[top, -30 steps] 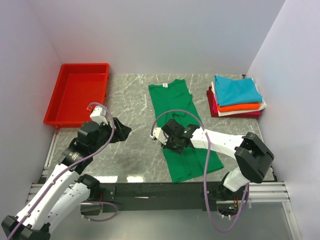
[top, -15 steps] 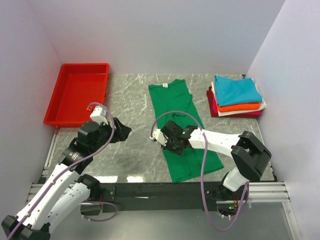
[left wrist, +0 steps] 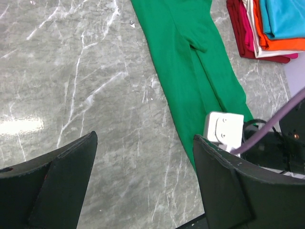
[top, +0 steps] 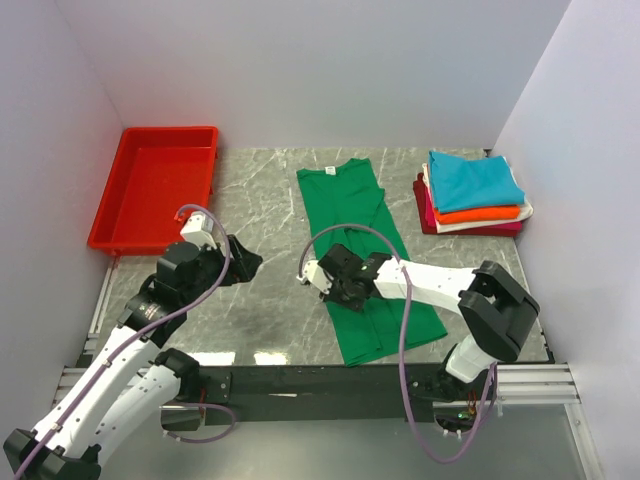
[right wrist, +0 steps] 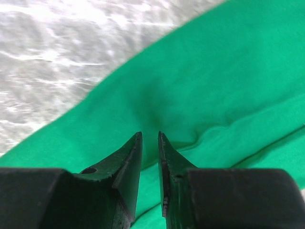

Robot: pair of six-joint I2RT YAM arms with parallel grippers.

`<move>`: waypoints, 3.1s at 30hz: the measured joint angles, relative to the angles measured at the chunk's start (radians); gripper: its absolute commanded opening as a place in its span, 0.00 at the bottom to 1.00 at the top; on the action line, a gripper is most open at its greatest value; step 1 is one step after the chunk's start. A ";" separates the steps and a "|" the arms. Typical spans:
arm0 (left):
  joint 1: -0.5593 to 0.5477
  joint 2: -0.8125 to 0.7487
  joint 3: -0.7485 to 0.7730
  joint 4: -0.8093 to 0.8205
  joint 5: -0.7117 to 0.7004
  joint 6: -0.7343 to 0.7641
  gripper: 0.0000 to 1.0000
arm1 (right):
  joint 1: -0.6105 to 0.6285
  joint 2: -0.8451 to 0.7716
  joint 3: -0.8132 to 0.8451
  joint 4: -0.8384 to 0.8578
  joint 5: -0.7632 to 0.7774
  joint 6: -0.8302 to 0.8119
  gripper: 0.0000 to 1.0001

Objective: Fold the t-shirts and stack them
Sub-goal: Fold the tshirt

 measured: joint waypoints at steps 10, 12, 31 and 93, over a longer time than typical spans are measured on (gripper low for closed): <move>0.000 0.144 -0.077 0.158 0.147 -0.064 0.79 | -0.109 -0.013 0.102 -0.017 -0.070 0.003 0.27; -0.002 0.248 -0.102 0.238 0.211 -0.099 0.77 | -0.223 -0.028 0.135 -0.022 -0.120 0.003 0.27; -0.230 0.989 0.101 0.516 0.306 -0.294 0.68 | -0.847 0.562 0.829 -0.087 -0.577 0.222 0.37; -0.256 0.691 0.130 0.165 0.077 -0.211 0.70 | -0.863 0.964 1.362 -0.222 -0.454 0.549 0.01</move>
